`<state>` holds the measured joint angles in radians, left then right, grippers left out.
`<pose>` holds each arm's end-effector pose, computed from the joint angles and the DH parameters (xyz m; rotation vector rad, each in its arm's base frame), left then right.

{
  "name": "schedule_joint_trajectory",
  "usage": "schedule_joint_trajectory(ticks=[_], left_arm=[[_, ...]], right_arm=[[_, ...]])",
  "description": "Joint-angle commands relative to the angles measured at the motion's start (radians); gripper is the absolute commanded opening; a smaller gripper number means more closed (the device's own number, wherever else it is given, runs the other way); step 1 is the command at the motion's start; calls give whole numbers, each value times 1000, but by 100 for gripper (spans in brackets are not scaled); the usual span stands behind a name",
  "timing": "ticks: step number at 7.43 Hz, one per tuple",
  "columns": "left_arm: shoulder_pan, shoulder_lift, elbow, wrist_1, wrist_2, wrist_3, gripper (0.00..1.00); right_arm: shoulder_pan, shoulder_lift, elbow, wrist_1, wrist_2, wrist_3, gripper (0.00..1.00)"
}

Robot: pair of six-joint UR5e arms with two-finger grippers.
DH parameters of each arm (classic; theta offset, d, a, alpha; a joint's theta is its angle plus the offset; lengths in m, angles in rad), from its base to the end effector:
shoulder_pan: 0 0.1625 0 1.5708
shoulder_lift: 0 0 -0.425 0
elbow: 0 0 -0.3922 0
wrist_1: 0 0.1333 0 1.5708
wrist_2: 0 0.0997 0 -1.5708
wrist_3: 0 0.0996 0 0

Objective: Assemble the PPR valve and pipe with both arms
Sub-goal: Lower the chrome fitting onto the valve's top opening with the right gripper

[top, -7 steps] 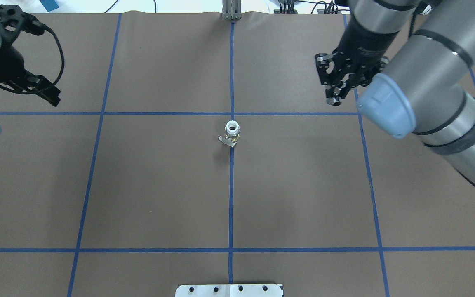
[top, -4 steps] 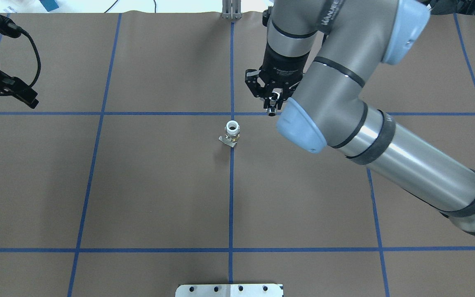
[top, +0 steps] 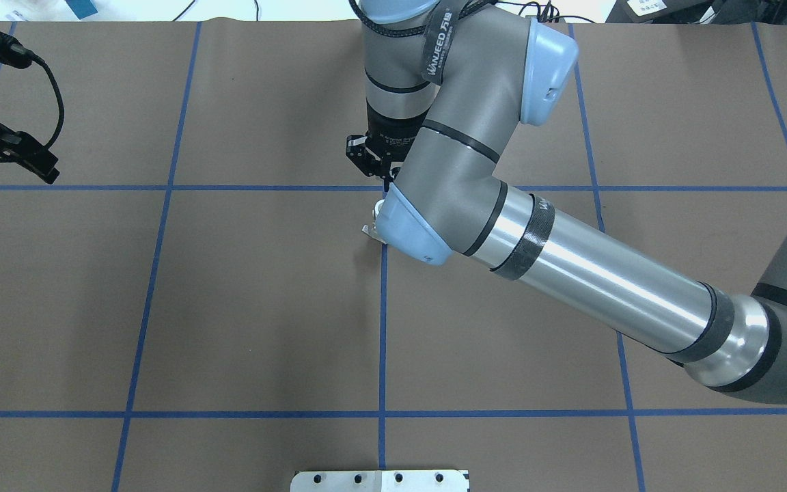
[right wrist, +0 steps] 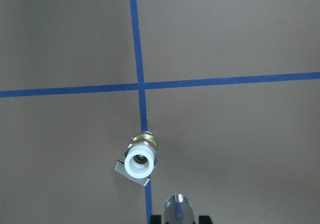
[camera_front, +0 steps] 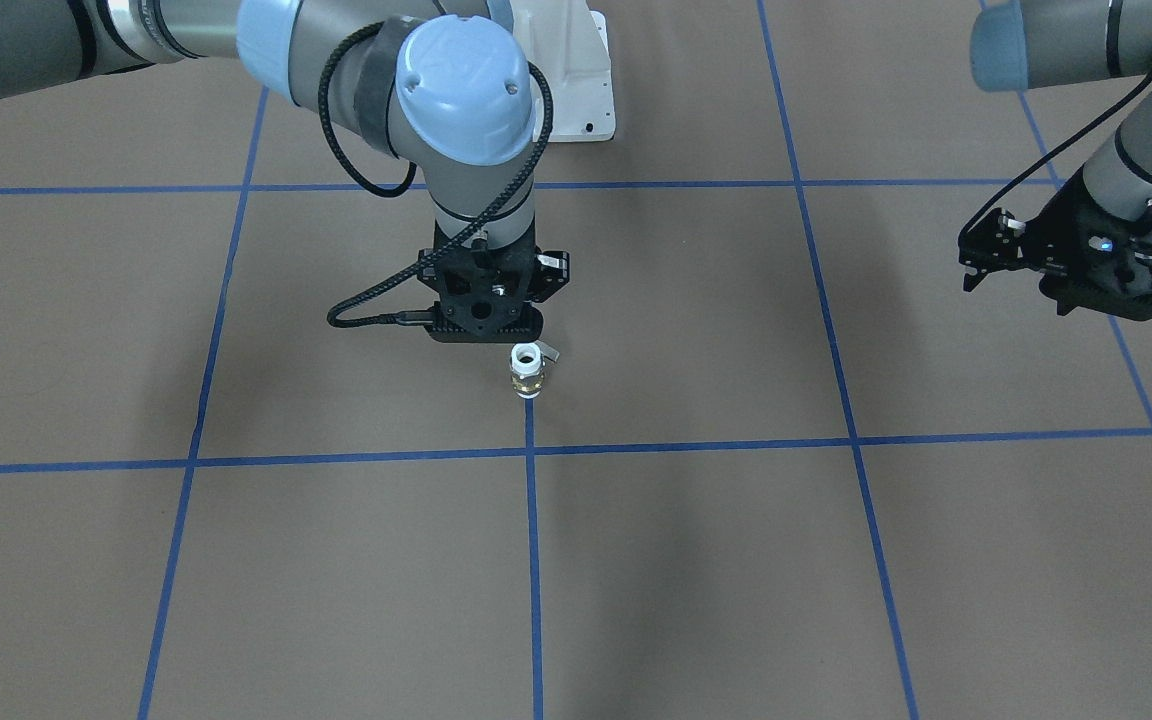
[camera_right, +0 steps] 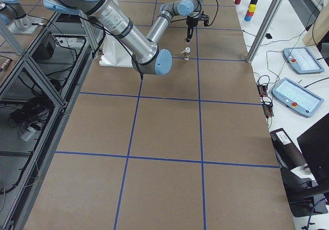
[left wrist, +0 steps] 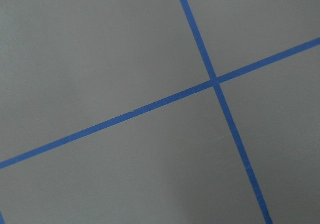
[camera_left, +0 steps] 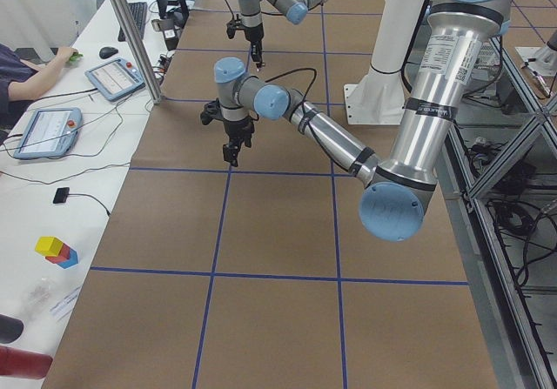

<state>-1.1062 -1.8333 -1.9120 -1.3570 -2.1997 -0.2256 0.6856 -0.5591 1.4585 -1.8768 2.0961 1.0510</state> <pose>0.1823 -0.5305 0.3869 0.1454 0.7151 0.3509 -0.5162 -0.5299 0.0965 -0.0912 -0.7655 0.0017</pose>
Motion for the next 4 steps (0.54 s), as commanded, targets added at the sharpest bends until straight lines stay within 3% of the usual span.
schedule_joint_trajectory(ticks=[1,4], left_arm=[[2,0,2,-1,0,0,100],[2,0,2,-2,0,0,100]], right_arm=[[-18,27,-74,48,-13,0,0],[-26,25,-104,74,-13,0,0]])
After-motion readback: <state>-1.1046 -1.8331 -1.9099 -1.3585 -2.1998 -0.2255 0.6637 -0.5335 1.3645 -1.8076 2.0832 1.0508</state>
